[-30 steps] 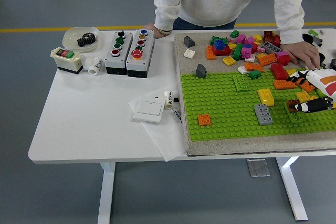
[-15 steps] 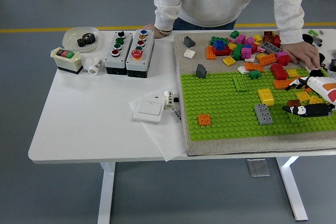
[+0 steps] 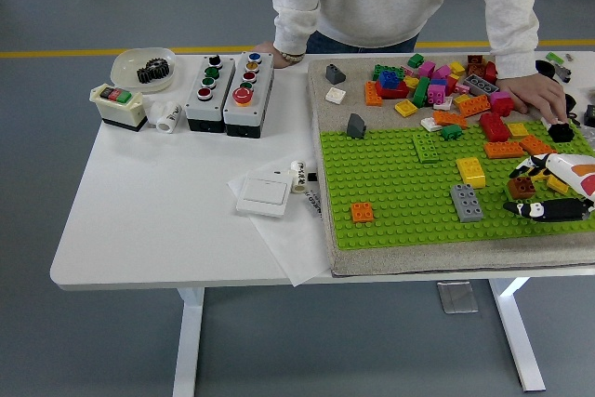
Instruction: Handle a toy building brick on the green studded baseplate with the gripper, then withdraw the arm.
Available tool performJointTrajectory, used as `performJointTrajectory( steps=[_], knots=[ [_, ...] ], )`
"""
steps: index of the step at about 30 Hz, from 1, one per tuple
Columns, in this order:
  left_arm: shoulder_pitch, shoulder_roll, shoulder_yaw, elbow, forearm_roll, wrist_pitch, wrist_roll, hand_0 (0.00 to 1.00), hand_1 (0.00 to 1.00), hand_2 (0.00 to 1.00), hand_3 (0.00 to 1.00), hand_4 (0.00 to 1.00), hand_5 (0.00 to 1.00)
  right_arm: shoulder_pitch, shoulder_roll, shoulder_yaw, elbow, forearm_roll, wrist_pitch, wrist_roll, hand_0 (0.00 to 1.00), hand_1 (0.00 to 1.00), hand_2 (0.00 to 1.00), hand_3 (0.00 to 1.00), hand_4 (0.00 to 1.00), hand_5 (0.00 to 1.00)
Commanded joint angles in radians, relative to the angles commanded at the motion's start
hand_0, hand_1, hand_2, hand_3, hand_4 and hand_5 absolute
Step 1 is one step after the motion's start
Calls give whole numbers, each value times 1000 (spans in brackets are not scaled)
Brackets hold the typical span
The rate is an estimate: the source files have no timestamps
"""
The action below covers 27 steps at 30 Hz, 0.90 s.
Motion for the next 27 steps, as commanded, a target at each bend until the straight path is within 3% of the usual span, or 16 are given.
performJointTrajectory(
  steps=[27],
  knots=[
    [11,1,-18,-1,33,-4,11,800,819,802,654,709,626,8,18,-29,-36,-10,-12,8,692,689,724,648,897,666]
  ],
)
